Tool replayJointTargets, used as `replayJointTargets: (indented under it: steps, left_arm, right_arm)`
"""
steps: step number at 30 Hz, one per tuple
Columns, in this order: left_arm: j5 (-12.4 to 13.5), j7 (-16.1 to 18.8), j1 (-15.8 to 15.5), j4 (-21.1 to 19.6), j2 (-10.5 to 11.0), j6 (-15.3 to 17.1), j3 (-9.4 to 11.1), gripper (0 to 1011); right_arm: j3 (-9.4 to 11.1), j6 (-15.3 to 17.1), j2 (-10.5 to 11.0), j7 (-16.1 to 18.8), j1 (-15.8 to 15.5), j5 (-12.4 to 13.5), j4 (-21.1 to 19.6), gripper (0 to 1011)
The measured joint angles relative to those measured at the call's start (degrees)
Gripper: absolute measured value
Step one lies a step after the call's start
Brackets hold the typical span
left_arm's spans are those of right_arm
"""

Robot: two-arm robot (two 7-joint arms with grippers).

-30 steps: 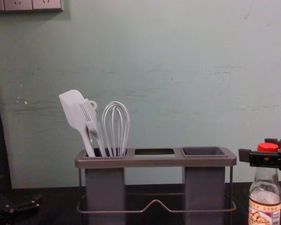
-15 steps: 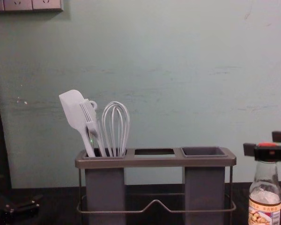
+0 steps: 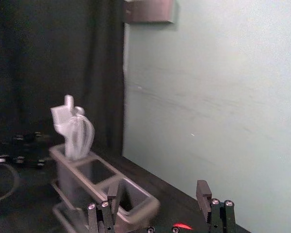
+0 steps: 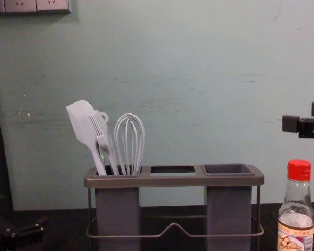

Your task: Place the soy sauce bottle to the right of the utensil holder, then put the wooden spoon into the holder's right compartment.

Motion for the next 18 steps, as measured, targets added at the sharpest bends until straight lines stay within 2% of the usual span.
replayJointTargets:
  steps: [4, 5, 7, 8, 9, 12, 17, 18]
  left_arm:
    - [0.0, 0.0, 0.0, 0.0, 0.0, 0.0, 0.0, 1011]
    - [0.0, 0.0, 0.0, 0.0, 0.0, 0.0, 0.0, 1011]
    - [0.0, 0.0, 0.0, 0.0, 0.0, 0.0, 0.0, 1012]
    - [0.0, 0.0, 0.0, 0.0, 0.0, 0.0, 0.0, 1012]
    - [0.0, 0.0, 0.0, 0.0, 0.0, 0.0, 0.0, 1012]
    - [0.0, 0.0, 0.0, 0.0, 0.0, 0.0, 0.0, 1011]
    - [0.0, 0.0, 0.0, 0.0, 0.0, 0.0, 0.0, 1011]
    - [0.0, 0.0, 0.0, 0.0, 0.0, 0.0, 0.0, 1011]
  right_arm:
    - [-0.1, 1.0, 2.1, 1.2, -1.3, 1.1, -4.4, 1004]
    - [-0.1, 1.0, 2.1, 1.2, -1.3, 1.1, -4.4, 1004]
    - [-0.4, 3.3, 3.1, 0.6, -1.9, 1.3, -7.1, 1004]
    - [-0.9, 5.4, 3.8, -0.2, -2.2, 1.3, -9.3, 1004]
    - [-0.9, 5.4, 3.8, -0.2, -2.2, 1.3, -9.3, 1004]
    - [-3.1, 11.3, 5.4, -1.7, -1.7, 0.9, -13.6, 1004]
    - [-6.6, 19.2, 6.3, -3.1, 0.7, 0.7, -17.1, 1004]
    - [-8.1, 22.7, 6.3, -3.6, 2.0, 0.7, -18.1, 1004]
